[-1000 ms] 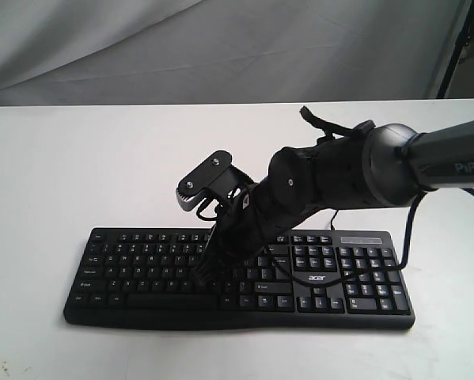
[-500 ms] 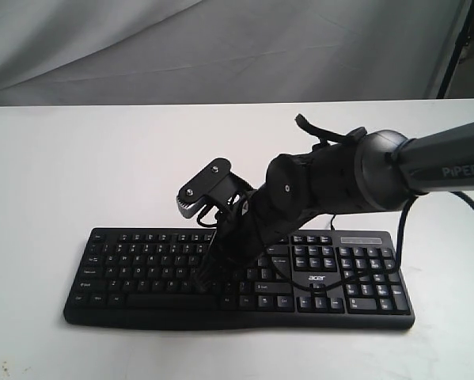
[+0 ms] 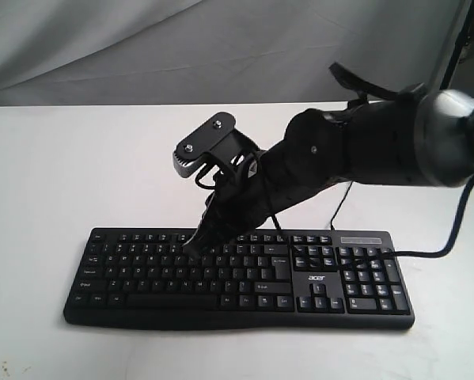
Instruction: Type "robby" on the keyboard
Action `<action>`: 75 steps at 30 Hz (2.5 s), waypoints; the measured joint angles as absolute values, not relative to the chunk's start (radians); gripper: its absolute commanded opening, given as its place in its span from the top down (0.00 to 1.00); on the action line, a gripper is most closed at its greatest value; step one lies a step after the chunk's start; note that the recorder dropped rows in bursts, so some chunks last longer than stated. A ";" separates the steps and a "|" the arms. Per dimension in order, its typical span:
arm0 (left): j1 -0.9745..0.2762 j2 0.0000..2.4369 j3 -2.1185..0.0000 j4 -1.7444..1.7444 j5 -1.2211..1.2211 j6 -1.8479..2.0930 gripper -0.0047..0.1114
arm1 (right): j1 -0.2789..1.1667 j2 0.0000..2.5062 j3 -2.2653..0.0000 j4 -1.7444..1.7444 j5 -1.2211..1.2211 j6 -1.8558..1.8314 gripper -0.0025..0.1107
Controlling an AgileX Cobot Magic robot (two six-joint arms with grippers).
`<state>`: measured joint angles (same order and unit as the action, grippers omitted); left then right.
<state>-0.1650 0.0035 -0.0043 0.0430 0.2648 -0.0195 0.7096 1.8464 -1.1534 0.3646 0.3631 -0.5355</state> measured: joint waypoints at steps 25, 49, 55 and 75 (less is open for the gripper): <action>-0.165 0.003 -0.004 0.043 0.265 -0.020 0.96 | 0.857 2.014 -1.288 0.376 0.477 -0.559 0.98; -0.165 0.003 -0.004 0.043 0.265 -0.020 0.96 | 0.857 2.051 -1.295 0.362 0.435 -0.559 0.98; -0.165 0.003 -0.004 0.043 0.265 -0.020 0.96 | 0.857 2.051 -1.295 0.354 0.417 -0.559 0.98; -0.165 0.003 -0.004 0.043 0.265 -0.020 0.96 | 0.857 2.094 -1.297 0.326 0.400 -0.551 0.98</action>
<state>-0.1650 0.0035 -0.0043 0.0430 0.2648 -0.0195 0.8565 2.0943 -1.2967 0.3256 0.4001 -0.5515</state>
